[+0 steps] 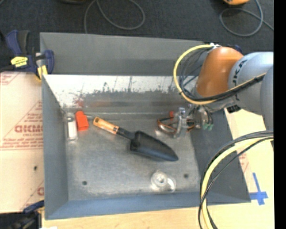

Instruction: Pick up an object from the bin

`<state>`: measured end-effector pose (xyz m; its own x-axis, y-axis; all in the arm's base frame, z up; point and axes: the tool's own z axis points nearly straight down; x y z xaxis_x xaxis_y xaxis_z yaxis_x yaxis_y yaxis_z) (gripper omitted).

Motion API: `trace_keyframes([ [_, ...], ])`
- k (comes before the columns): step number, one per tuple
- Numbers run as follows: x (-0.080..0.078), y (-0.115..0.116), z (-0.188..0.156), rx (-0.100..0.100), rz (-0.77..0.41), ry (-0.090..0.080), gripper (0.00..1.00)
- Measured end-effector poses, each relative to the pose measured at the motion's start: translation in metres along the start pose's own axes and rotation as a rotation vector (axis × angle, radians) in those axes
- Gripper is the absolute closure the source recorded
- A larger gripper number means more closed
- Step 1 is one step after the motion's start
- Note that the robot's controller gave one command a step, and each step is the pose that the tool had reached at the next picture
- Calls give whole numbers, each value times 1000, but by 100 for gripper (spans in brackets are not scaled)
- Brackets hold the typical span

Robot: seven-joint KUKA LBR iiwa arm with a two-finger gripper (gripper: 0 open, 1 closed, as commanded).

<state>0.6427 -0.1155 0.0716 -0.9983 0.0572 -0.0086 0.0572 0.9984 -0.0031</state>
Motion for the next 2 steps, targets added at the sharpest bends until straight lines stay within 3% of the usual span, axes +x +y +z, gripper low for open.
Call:
trace_keyframes([
  [1, 4, -4, -34, 0, -7, 2, 100],
  [2, -3, 2, -62, 1, -7, -6, 100],
])
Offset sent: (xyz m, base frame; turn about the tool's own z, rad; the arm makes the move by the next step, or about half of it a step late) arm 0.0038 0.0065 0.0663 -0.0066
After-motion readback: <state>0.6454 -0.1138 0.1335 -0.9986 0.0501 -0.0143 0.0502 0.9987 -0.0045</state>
